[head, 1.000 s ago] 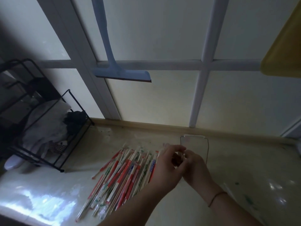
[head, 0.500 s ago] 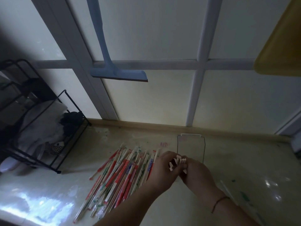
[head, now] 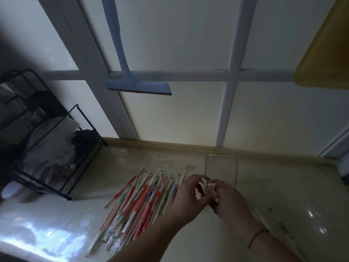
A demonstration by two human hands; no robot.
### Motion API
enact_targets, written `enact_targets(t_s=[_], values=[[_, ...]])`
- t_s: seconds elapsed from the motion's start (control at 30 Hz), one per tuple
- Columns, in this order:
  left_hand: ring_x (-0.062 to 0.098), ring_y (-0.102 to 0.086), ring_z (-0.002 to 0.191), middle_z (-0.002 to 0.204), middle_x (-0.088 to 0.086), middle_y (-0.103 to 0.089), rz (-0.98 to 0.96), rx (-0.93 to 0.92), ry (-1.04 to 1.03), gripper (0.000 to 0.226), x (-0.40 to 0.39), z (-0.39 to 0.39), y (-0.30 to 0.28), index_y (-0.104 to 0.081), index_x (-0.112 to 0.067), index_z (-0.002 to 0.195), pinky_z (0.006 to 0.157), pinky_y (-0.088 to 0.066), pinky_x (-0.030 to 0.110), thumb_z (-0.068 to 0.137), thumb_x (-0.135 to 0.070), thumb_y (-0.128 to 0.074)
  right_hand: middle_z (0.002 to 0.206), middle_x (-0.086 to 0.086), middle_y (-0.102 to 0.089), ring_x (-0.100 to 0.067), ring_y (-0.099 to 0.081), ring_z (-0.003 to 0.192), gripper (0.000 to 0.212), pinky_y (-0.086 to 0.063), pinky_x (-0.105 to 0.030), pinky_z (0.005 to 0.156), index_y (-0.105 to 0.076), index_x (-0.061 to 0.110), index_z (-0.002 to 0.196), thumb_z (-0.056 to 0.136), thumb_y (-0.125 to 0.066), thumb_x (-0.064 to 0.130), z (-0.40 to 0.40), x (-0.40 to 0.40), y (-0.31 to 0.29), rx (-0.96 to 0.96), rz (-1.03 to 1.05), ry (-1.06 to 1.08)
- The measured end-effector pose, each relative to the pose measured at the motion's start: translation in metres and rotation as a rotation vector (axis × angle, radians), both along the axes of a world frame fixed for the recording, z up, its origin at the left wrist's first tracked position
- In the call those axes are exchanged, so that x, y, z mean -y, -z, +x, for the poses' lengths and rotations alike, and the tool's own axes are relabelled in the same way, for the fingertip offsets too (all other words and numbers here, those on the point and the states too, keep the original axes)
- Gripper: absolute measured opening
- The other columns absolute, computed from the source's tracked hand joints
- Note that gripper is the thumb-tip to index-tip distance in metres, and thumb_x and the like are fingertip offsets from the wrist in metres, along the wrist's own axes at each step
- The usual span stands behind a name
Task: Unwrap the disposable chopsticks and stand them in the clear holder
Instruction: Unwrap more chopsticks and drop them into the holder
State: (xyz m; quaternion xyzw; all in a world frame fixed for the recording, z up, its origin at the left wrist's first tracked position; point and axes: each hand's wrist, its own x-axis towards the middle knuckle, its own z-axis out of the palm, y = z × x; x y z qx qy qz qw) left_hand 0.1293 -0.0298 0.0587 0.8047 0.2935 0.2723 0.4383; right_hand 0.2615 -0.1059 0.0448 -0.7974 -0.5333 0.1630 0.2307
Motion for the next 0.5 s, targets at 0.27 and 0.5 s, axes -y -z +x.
enact_targets(t_s=[0.27,0.5], values=[[0.004,-0.058,0.097,0.115,-0.022,-0.056,-0.059,-0.09,-0.079,0.059,-0.001,-0.037,0.021,-0.052,-0.033,0.129,0.075,-0.048,0.016,0.081,-0.066,-0.061,0.122,0.002,-0.06,-0.018,-0.062,0.108,0.056,-0.046,-0.022,0.088,-0.059,0.016,0.125,0.078,-0.074,0.042,0.009,0.021,0.004,0.014,0.175,-0.021],[0.019,-0.062,0.092,0.105,-0.002,-0.066,0.114,-0.835,-0.21,0.028,-0.004,-0.114,0.076,-0.061,-0.022,0.1,0.072,-0.047,0.027,0.09,-0.046,-0.052,0.095,-0.008,-0.072,-0.028,-0.06,0.096,0.021,-0.048,-0.041,0.089,-0.076,0.006,0.08,0.08,-0.061,0.021,-0.004,0.098,0.026,0.364,0.668,-0.002]])
